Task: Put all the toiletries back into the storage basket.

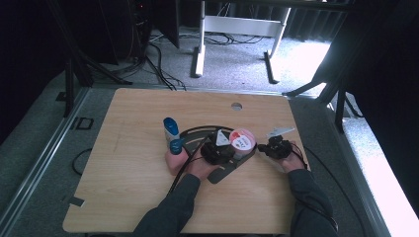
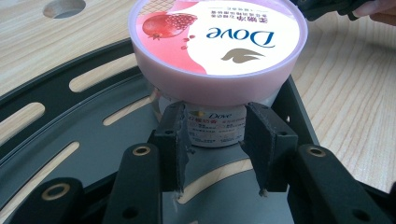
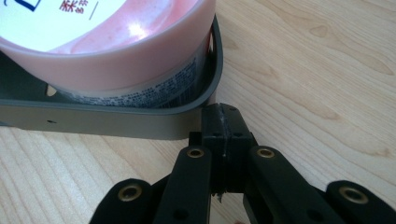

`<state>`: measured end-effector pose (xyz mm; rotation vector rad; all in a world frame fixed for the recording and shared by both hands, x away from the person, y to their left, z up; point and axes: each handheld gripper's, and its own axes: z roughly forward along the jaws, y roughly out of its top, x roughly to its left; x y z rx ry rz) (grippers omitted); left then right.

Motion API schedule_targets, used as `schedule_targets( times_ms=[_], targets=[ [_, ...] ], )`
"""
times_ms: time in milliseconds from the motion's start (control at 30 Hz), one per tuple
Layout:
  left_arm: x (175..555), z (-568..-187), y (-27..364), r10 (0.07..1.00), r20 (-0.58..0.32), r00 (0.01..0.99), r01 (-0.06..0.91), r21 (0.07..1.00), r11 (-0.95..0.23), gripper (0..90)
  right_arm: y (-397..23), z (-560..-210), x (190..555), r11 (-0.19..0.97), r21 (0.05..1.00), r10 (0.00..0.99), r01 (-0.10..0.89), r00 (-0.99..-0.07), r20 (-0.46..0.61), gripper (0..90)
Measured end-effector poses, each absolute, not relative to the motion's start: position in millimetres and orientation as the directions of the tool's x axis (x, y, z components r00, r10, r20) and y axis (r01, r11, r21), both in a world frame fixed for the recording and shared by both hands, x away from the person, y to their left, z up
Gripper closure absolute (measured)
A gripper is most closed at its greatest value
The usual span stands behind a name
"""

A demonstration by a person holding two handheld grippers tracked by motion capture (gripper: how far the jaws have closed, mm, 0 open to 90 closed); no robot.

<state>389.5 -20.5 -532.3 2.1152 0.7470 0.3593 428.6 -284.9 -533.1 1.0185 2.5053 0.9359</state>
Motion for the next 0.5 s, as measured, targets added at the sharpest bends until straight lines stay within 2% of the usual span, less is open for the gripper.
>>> schedule_targets(
  times_ms=[167,500],
  targets=[
    [387,-530,-22,0.646,-0.009,0.763,0.404,0.786,-0.467,62.4,-287,-533,427,0.531,0.666,0.703,0.523,-0.711,-0.003,88.7],
    [373,-521,-7,0.631,-0.085,0.771,0.437,0.792,-0.426,61.5,-296,-537,412,0.521,0.674,0.703,0.525,-0.711,0.010,80.5]
  ],
)
